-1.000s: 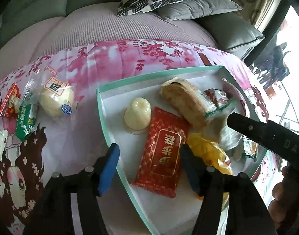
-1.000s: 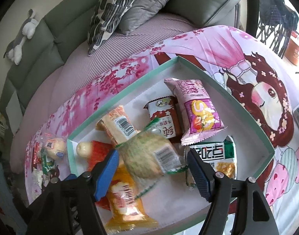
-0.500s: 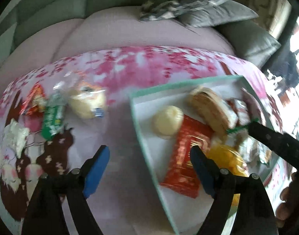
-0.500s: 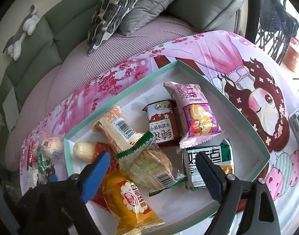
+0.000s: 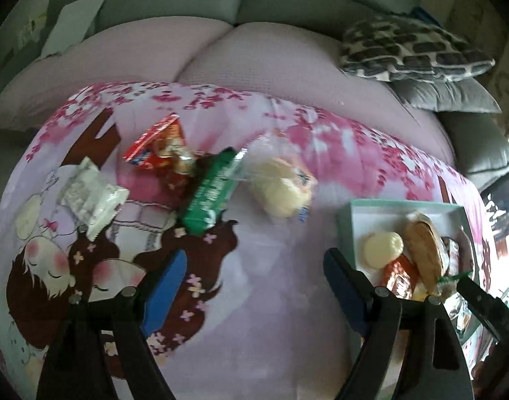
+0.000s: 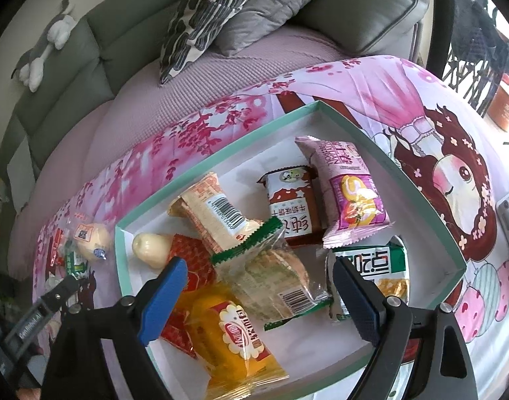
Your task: Organize snacks
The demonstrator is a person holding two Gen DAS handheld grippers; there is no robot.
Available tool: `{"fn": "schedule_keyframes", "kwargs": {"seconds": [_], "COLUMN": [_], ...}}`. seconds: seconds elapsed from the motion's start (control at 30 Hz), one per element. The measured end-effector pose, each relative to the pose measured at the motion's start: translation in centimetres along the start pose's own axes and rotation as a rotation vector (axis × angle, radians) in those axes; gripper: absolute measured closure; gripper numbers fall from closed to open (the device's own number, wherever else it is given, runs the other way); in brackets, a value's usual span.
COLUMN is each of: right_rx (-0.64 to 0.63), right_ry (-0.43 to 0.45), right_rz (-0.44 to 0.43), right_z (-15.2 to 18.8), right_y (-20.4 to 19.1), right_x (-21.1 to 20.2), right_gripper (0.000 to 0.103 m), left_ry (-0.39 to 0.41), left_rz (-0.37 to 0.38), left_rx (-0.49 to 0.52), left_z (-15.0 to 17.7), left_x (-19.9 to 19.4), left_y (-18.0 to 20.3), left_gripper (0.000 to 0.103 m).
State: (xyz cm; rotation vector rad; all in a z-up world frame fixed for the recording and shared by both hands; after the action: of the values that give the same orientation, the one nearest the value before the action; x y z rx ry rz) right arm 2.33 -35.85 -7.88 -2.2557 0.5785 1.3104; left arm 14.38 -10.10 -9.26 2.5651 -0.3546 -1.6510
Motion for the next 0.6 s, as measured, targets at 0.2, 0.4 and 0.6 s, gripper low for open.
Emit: {"fn": "schedule_keyframes", "kwargs": {"seconds": [0.2, 0.4, 0.6], "right_rx": [-0.018, -0.03, -0.034], "right_ry": [-0.003, -0.001, -0.003], "right_rz": [0.005, 0.028, 0.032], "right_z": [0.17, 0.21, 0.22], "right_y": [-0.53, -0.41, -0.34], "right_x": [0.19, 0.38, 0.43], "right_gripper": [0.003, 0.0, 0.0], "left_ry": [0.006, 0.024, 0.044], "left_rz": [-0.018, -0.045, -0.033], "left_rx": [-0.004, 0.014, 0.003], "left_z": [-0.02, -0.08, -0.49], "left_x": [0.28, 0.34, -0.17], "left_y": [-0.44, -0.45, -0.62], "left_gripper": [0.009, 0.0, 0.0]}}
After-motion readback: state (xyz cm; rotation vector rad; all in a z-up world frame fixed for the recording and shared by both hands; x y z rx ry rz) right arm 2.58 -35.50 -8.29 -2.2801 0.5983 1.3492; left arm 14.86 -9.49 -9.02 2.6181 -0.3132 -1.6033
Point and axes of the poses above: each gripper's, at about its wrist camera, not at the fingertips, and x roughly the way its jaws point, y to its right, z to its underside, the point moved 10 cm from there along x, roughly the way its jaws point, and after that the axes turned 2 degrees about -x, right-handed, at the moved point
